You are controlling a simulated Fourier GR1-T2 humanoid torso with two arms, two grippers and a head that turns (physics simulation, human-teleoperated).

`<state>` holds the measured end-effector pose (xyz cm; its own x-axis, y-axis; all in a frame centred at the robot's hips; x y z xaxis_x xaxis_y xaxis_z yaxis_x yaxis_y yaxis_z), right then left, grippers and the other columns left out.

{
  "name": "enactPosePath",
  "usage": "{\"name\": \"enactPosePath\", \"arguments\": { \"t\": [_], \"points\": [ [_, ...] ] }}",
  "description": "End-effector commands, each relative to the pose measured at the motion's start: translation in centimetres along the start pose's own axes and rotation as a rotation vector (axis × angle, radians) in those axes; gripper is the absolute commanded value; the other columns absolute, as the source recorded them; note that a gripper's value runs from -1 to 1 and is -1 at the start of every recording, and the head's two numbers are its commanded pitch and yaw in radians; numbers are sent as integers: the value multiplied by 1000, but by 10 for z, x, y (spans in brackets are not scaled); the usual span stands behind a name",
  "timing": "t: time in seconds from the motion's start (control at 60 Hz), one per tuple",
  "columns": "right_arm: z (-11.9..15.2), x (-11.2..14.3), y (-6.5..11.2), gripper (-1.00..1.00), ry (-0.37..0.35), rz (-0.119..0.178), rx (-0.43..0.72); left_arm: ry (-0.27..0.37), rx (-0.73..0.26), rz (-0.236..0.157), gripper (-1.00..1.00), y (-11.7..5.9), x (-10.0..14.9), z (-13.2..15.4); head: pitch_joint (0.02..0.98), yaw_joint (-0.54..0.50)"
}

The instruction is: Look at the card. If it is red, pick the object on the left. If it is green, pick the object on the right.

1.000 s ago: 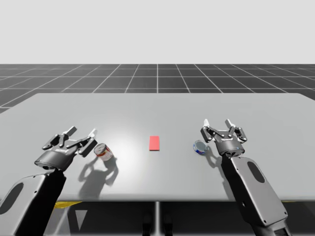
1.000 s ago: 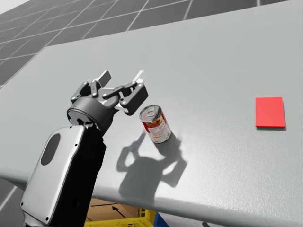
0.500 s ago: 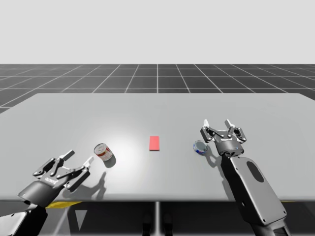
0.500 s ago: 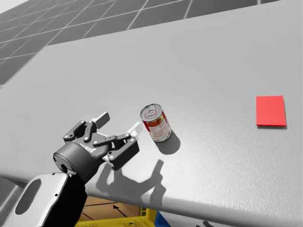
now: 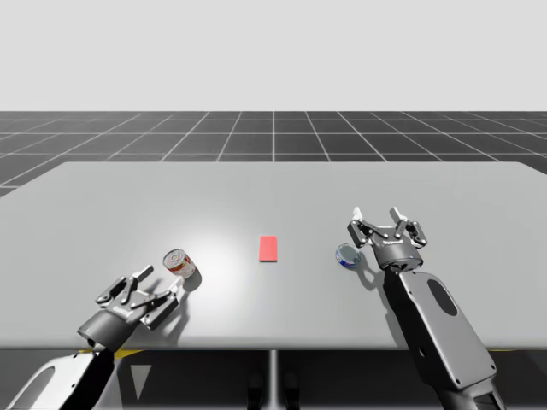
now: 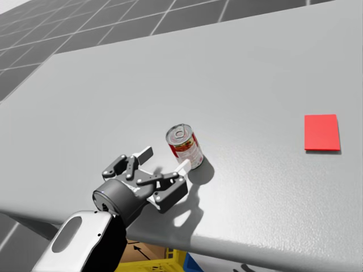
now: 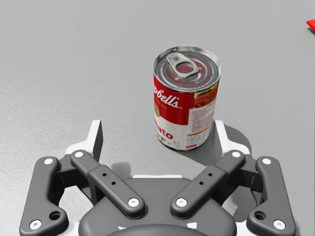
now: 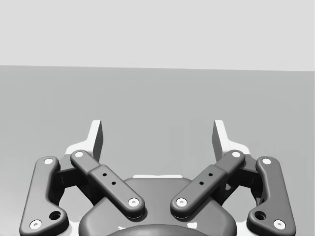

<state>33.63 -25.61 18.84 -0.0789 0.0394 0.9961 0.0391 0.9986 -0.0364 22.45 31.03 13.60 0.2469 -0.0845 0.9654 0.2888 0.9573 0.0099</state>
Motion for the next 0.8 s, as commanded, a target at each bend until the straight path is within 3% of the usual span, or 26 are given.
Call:
{"name": "enactPosePath", "arguments": {
  "t": [0.017,0.25,0.583,0.617,0.633,0.65,0.717,0.8],
  "points": [
    [0,0,0,-1000,-1,0,0,5,-9,-5,-1000,-7,-1,-15,838,437],
    [0,0,0,-1000,-1,5,2,8,6,-18,-1000,-14,3,-33,840,430],
    [1,1,-2,-1000,-5,4,-3,28,11,7,-1000,-19,4,-52,839,413],
    [1,1,-2,-1000,-5,4,-3,28,13,6,-812,-19,4,-52,839,412],
    [1,1,-2,-1000,-5,4,-3,27,15,4,-473,-19,3,-52,839,412],
    [0,1,-2,-1000,-6,4,-3,28,9,4,730,-20,3,-51,838,412],
    [0,1,-3,-1000,-6,4,-3,29,3,3,992,-20,2,-50,838,412],
    [0,1,-3,-1000,-7,4,-3,31,-1,0,1000,-21,0,-49,836,411]
  ]
}}
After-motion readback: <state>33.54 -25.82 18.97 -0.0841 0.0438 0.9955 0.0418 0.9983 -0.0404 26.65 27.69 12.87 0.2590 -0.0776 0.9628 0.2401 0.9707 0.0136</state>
